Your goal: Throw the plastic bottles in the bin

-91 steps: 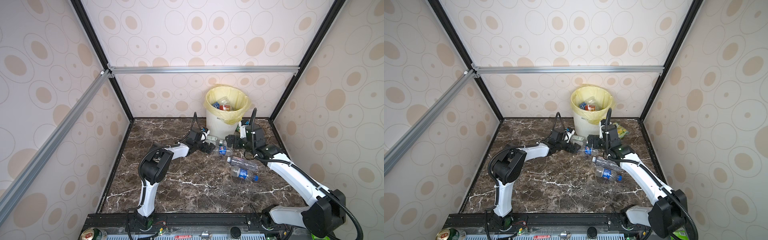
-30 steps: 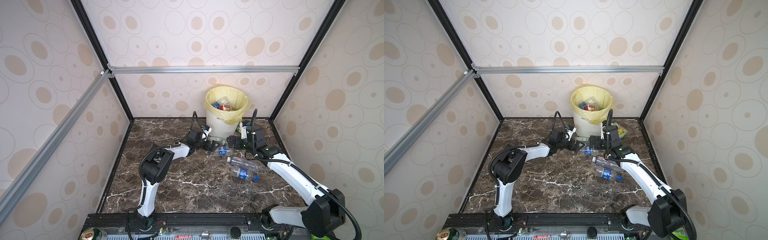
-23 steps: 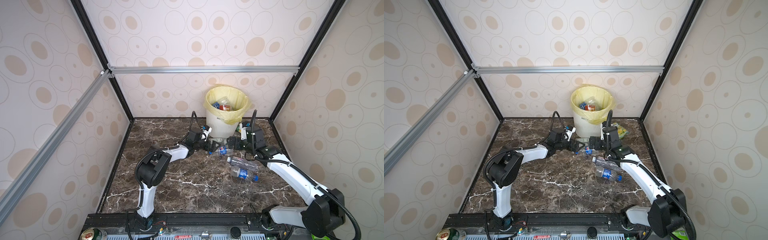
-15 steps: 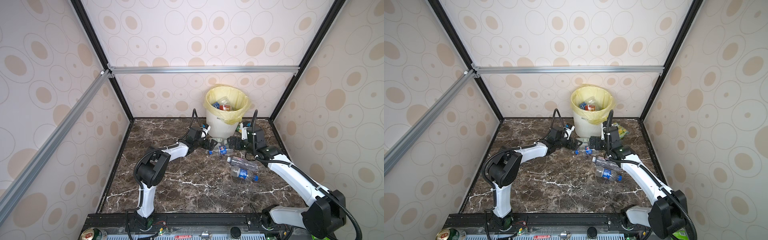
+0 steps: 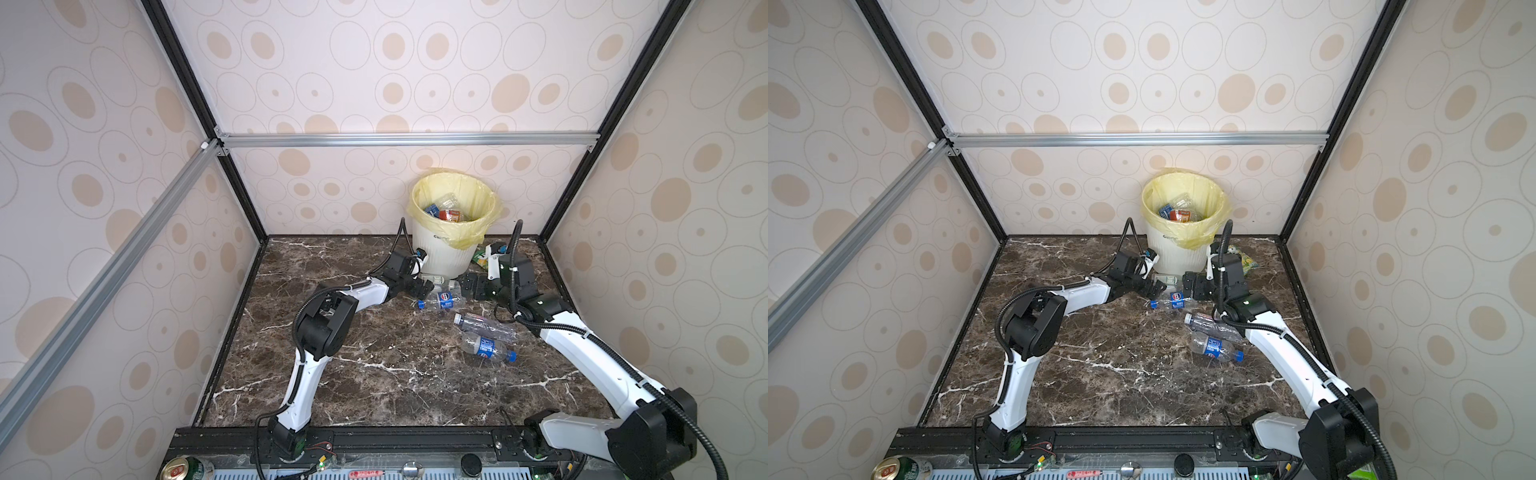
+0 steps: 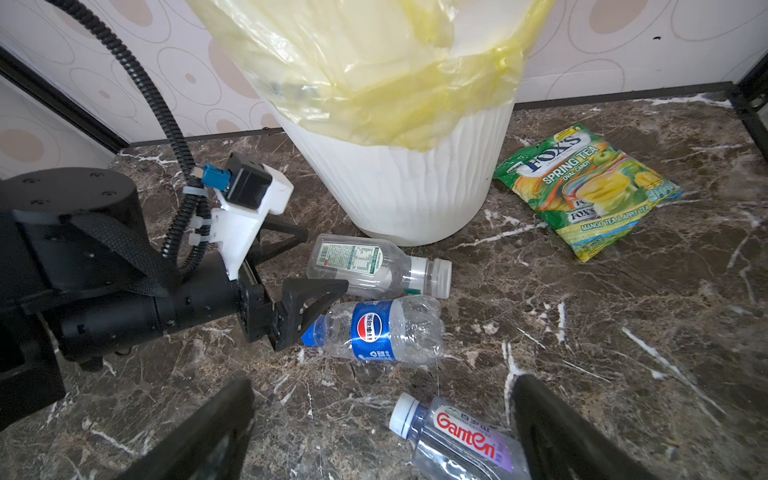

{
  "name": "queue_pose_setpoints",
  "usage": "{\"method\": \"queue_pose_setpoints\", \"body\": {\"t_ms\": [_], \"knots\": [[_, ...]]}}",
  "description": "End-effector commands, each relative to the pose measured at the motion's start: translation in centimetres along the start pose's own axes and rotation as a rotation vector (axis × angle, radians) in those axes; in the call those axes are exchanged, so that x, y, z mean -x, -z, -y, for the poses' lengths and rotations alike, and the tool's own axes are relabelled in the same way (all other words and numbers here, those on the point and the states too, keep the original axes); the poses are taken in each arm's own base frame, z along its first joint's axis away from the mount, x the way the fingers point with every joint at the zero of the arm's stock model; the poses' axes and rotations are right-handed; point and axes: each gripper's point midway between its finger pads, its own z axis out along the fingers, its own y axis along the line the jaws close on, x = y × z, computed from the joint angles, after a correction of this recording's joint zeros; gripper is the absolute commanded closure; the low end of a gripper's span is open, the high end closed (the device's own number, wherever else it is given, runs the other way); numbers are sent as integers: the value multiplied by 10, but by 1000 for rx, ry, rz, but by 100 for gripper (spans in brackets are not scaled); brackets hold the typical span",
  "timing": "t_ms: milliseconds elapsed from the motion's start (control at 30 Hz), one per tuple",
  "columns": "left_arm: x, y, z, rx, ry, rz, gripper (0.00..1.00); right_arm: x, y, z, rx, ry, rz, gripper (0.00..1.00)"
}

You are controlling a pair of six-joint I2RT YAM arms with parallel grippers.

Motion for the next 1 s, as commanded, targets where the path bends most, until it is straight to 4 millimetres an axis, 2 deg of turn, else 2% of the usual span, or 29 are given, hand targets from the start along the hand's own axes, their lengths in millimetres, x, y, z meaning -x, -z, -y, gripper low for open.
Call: {"method": "queue_pose_setpoints", "body": {"t_ms": [0,300,600,800,967], "knots": [[16,-3,10,-49,-53,30,5,-5,1,4,-6,-8,-13,0],[26,3,34,-126,-31,68,12,-6,-3,8,-15,-12,-16,0],[10,13,57,-154,-8,53,20,-6,-6,7,-6,-19,-18,0],[13,27,74,-184,16,83,21,-6,-6,7,-4,-22,-16,0],[16,33,97,-238,38,101,21,-4,-6,7,-3,-24,-11,0]]}}
